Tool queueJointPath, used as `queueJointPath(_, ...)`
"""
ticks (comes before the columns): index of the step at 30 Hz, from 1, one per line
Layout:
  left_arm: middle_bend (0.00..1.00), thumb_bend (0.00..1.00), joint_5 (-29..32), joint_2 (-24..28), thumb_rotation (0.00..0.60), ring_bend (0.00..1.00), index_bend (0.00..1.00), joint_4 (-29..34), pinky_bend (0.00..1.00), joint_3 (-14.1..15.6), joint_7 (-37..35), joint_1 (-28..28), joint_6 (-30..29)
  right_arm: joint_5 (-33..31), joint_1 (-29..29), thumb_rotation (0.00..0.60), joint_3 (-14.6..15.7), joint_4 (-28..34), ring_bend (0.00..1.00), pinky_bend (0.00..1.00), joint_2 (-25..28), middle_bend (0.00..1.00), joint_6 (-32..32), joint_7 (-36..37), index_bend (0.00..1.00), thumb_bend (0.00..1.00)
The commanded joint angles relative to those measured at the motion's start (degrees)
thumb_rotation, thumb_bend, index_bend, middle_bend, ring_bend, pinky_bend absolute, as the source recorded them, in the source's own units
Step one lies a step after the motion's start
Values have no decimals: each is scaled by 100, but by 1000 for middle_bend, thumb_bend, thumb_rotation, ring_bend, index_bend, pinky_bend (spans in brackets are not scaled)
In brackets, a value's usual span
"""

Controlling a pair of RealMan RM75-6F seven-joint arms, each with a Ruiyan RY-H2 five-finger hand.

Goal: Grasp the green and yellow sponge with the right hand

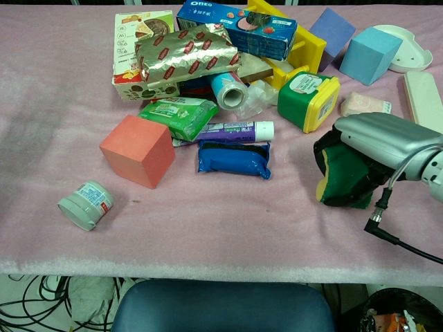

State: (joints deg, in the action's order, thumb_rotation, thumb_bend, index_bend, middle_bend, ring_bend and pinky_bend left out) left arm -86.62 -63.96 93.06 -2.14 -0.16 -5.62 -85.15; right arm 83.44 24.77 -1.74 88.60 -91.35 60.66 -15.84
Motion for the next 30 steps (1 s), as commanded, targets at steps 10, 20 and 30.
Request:
queueJointPath(10,0,0,-43,-19,600,0,0,-3,0,6,42,22,-65,789,-170,600,54,1052,597,693,834,616,911,470,751,414)
queueJointPath(20,0,0,-105,-26,600,0,0,17,0,22,88,39,-119,1759,-759,600,404,1330,597,692,1687,616,2279,1167,751,413)
queueJointPath(30,0,0,-176,-20,600,0,0,-24,0,32,39,66,-201,2088,-1030,600,374,1285,597,692,1943,616,3018,1907,751,414)
